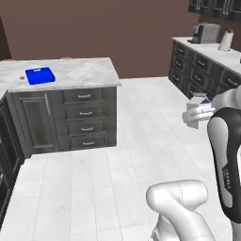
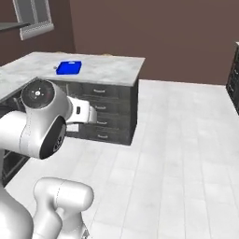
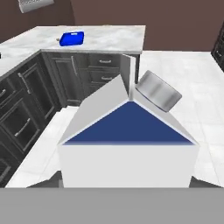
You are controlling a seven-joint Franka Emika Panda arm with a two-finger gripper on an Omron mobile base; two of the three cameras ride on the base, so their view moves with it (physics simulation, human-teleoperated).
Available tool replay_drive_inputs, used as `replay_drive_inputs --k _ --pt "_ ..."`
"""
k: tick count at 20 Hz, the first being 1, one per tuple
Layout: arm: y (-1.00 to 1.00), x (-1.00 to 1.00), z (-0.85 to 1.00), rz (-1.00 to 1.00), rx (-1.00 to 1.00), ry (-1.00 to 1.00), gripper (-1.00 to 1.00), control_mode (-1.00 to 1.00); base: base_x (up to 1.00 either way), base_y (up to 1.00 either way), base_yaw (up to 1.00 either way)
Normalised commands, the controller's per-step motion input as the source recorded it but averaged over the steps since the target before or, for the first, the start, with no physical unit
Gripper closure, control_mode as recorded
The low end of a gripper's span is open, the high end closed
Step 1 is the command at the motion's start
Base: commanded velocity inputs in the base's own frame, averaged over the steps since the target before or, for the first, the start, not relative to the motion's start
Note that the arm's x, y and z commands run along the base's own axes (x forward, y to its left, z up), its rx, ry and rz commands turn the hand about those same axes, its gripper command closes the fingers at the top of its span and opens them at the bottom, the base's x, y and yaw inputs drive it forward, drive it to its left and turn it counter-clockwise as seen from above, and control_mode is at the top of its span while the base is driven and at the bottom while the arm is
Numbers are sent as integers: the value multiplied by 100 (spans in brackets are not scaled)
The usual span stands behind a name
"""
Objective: Take out the milk from the fridge and place it on the tray on the counter. Then take the sugar cube near the tray and place it in the tray.
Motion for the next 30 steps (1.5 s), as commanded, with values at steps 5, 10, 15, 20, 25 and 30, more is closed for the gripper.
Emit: replay_drive_inputs --k 5,10,15,20,25,30 --pt "0 0 0 0 0 0 100 100 100 16 40" --pt "0 0 0 0 0 0 100 100 100 59 24" --pt "0 0 0 0 0 0 100 100 100 11 6" --pt "0 0 0 0 0 0 100 100 100 0 2" --pt "0 0 0 0 0 0 100 100 95 64 -8" --pt "0 0 0 0 0 0 100 100 100 100 -17"
